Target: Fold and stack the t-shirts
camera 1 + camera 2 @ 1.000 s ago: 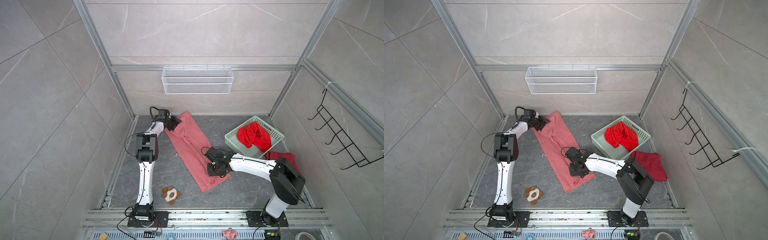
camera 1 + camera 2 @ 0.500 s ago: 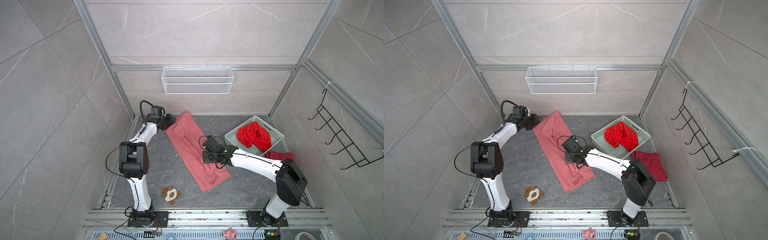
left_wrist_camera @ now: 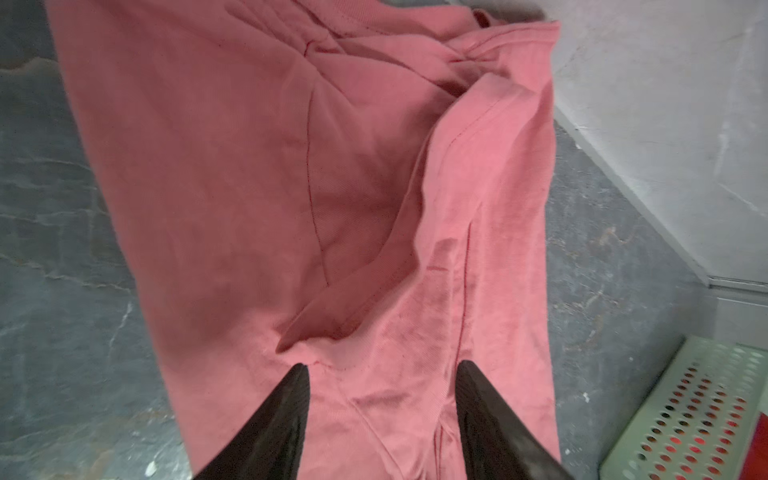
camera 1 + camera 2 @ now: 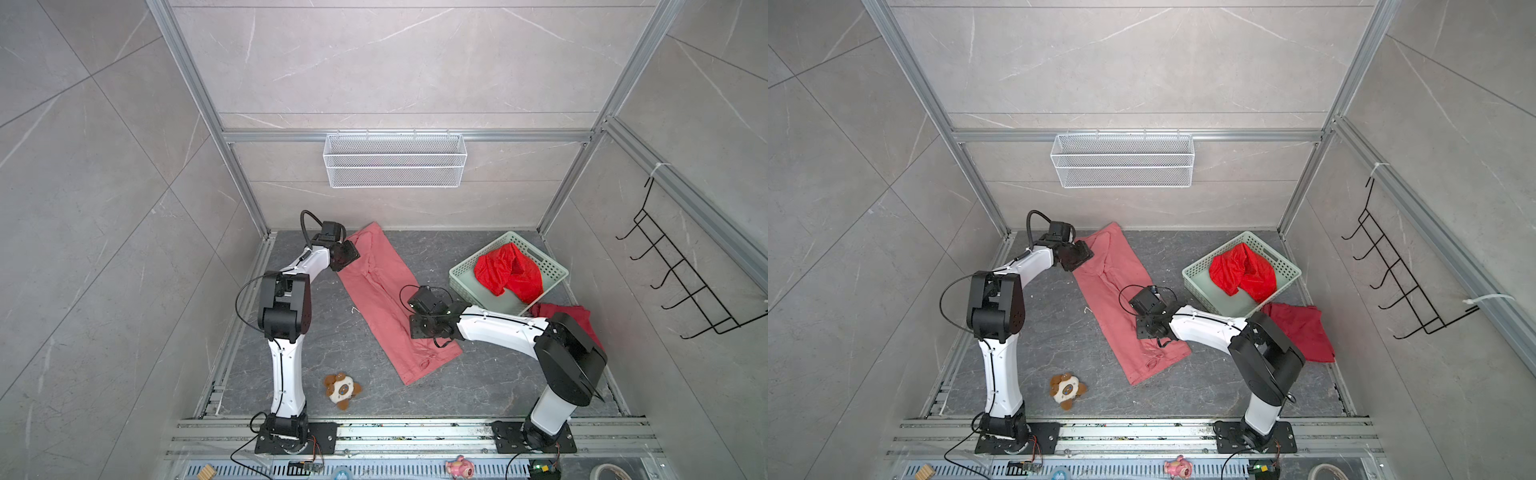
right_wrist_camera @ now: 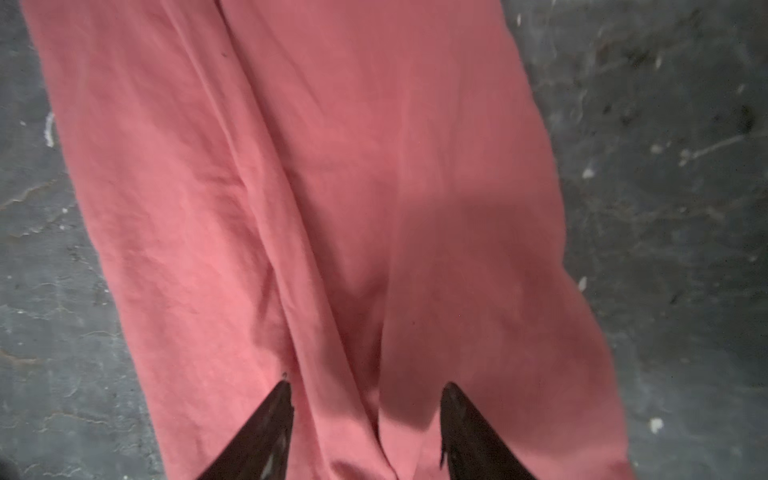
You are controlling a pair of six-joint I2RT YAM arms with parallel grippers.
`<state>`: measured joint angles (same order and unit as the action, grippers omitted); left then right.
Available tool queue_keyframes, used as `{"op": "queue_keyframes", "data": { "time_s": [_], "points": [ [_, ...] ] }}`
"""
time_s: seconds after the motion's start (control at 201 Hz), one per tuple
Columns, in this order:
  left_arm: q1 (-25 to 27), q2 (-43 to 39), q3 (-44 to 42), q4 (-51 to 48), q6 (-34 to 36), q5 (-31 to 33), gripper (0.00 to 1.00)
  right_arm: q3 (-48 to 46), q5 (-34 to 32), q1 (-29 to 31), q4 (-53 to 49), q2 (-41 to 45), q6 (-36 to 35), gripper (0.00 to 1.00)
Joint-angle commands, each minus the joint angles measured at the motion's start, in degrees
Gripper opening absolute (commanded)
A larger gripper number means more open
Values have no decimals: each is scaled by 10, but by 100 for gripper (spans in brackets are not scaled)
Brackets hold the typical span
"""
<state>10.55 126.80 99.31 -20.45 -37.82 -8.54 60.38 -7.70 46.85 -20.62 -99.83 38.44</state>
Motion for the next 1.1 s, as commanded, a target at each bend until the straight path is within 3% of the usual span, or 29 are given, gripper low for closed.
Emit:
{"op": "queue_keyframes", "data": {
  "time_s": [0.0,0.144,0.398,0.607,1.095],
  "points": [
    [19,31,40,-38,-13,45,59,-35,17,-1,26,-11,47,58],
    [39,103,113,-68,-15,37,59,-83,34,3,62,-10,102,56],
    [85,202,241,-69,0,-45,59,-159,10,54,80,15,213,55],
    [96,205,241,-40,-2,-73,59,-204,-34,120,73,31,308,54],
    [97,167,255,-19,21,-122,58,-127,-79,141,-24,28,255,56]
  ]
}}
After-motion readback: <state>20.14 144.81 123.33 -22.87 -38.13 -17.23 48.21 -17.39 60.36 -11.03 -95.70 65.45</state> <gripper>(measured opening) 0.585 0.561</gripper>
